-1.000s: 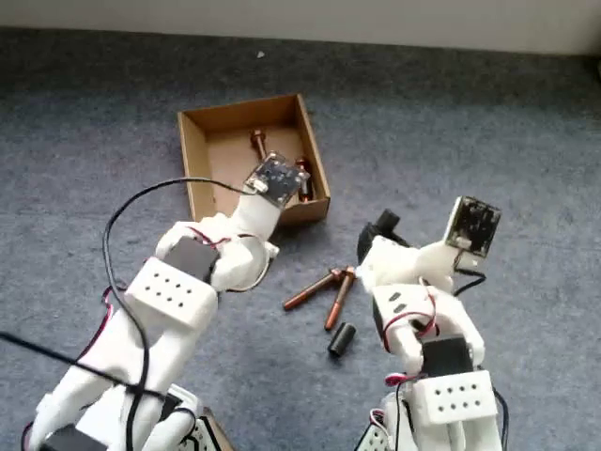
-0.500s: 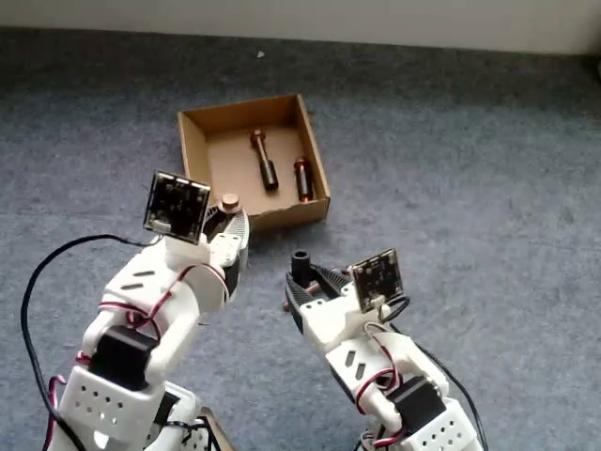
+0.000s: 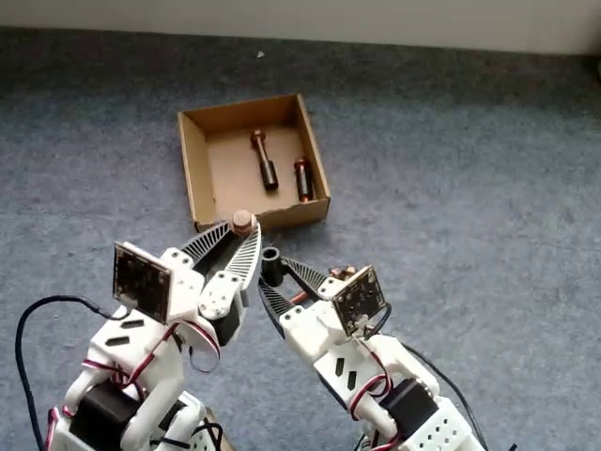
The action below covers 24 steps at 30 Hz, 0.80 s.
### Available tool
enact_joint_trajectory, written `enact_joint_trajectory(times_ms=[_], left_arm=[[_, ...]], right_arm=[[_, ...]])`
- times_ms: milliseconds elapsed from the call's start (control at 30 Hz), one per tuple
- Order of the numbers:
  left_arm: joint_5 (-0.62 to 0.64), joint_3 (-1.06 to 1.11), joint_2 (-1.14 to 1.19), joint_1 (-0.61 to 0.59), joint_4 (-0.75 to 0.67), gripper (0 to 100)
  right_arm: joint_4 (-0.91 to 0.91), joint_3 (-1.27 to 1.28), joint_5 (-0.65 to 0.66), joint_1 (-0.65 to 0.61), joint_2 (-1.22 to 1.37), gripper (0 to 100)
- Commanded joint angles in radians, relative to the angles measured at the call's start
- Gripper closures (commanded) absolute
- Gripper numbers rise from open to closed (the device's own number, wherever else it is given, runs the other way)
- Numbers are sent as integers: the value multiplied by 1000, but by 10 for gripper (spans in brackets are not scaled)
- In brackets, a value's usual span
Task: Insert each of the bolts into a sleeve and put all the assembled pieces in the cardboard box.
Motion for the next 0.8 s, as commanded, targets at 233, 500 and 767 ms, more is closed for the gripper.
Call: enact_joint_trajectory(times_ms=[233,500,767], left_arm=[[5,-10,-88,13,-28,996],[5,-7,-91,13,11,996],[5,-5,-93,19,44,996]], right_arm=[[-36,87,95,-101,-16,995],[-108,82,97,-36,-16,995],[-114,79,95,-28,-16,995]])
